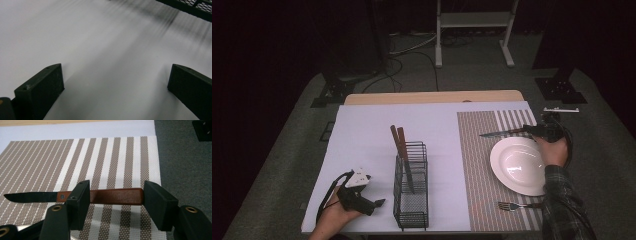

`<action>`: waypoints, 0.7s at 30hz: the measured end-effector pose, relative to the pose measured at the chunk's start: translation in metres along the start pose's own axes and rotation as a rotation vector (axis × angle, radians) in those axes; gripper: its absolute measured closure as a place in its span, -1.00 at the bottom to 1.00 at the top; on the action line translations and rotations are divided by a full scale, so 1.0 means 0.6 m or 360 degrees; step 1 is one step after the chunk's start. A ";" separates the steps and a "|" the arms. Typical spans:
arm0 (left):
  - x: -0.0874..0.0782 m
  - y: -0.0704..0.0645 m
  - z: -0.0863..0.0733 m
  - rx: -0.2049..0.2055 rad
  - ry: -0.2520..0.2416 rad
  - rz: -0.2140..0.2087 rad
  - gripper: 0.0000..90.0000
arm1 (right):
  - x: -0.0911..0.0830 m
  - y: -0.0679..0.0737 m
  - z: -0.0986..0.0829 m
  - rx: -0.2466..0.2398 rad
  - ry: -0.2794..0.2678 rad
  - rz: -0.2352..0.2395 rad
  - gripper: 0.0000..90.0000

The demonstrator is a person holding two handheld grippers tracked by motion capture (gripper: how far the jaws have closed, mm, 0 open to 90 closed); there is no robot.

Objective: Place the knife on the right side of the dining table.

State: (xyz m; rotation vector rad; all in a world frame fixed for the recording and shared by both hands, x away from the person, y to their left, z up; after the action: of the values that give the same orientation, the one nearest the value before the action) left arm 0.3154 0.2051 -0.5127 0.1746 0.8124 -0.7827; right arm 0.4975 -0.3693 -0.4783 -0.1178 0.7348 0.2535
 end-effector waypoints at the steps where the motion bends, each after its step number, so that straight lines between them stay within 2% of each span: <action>1: 0.000 0.000 0.000 0.0000 0.0000 0.0000 -1.00 | 0.001 0.000 0.000 -0.0003 0.0004 -0.0005 -0.15; 14: 0.000 0.000 0.000 0.0000 0.0000 0.0000 -1.00 | -0.003 0.002 0.002 -0.0011 -0.0030 -0.0013 -0.17; 21: 0.000 0.000 0.000 -0.0003 -0.0002 -0.0002 -1.00 | -0.010 0.011 0.005 -0.0017 -0.0068 0.0014 -0.23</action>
State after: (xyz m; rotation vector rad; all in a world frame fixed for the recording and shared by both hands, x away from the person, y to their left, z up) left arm 0.3156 0.2050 -0.5128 0.1718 0.8124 -0.7829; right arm 0.4935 -0.3632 -0.4722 -0.1187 0.6918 0.2675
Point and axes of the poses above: each handheld gripper's, and its own axes: x roughly forward along the jaws, z roughly out of its top, y roughly to its left, the point moved 7 cm from there along x, roughly forward along the jaws, and after that the axes turned 14 degrees about -x, right-handed, at the moved point
